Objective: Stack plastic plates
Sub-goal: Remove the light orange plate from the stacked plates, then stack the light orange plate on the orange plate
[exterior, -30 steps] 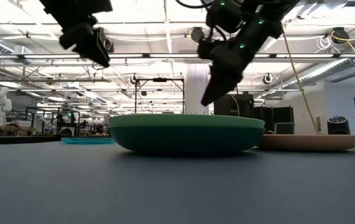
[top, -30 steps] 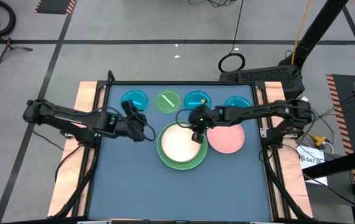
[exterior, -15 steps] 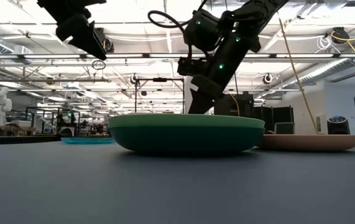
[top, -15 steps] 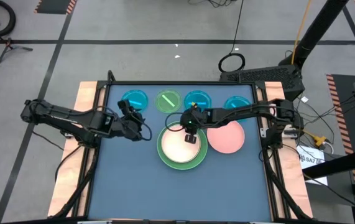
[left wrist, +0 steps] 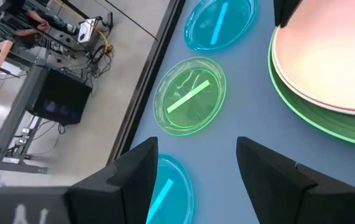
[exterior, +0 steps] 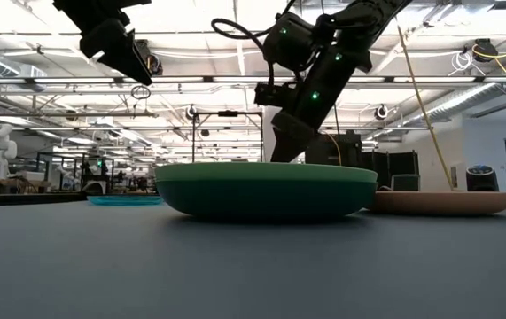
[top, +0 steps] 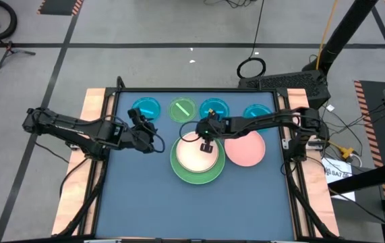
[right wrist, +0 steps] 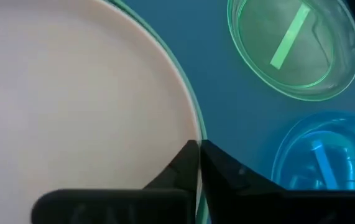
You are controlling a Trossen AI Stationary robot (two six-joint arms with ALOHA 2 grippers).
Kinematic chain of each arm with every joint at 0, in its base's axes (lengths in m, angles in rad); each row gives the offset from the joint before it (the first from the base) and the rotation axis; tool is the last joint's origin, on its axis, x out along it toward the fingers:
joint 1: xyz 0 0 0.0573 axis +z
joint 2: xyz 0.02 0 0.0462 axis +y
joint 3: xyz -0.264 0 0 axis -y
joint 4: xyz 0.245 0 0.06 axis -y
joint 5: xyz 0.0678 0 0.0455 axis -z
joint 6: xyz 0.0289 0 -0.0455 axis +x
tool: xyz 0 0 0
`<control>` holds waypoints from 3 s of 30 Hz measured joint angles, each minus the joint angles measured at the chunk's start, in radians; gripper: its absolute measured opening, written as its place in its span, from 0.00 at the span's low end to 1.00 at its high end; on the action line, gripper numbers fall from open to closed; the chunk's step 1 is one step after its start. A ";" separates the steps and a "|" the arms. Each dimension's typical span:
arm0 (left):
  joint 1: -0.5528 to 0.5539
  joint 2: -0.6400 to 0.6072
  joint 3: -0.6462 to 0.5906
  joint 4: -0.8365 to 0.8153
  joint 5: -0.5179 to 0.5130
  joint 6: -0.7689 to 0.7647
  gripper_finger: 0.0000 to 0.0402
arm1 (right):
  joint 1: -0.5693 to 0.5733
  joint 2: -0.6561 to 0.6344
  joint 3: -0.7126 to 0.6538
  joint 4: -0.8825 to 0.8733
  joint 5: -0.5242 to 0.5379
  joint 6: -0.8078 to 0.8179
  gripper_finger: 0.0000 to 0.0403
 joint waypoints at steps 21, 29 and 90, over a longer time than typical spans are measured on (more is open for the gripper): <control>0.000 0.000 0.000 0.033 0.000 0.029 0.56 | -0.035 -0.217 0.000 0.063 -0.008 -0.030 0.00; -0.001 0.000 0.000 0.038 0.000 0.035 0.56 | -0.101 -0.330 -0.001 -0.078 0.066 -0.079 0.00; -0.005 0.000 0.001 0.047 0.007 0.037 0.56 | -0.189 -0.556 -0.352 -0.556 -0.375 0.557 0.00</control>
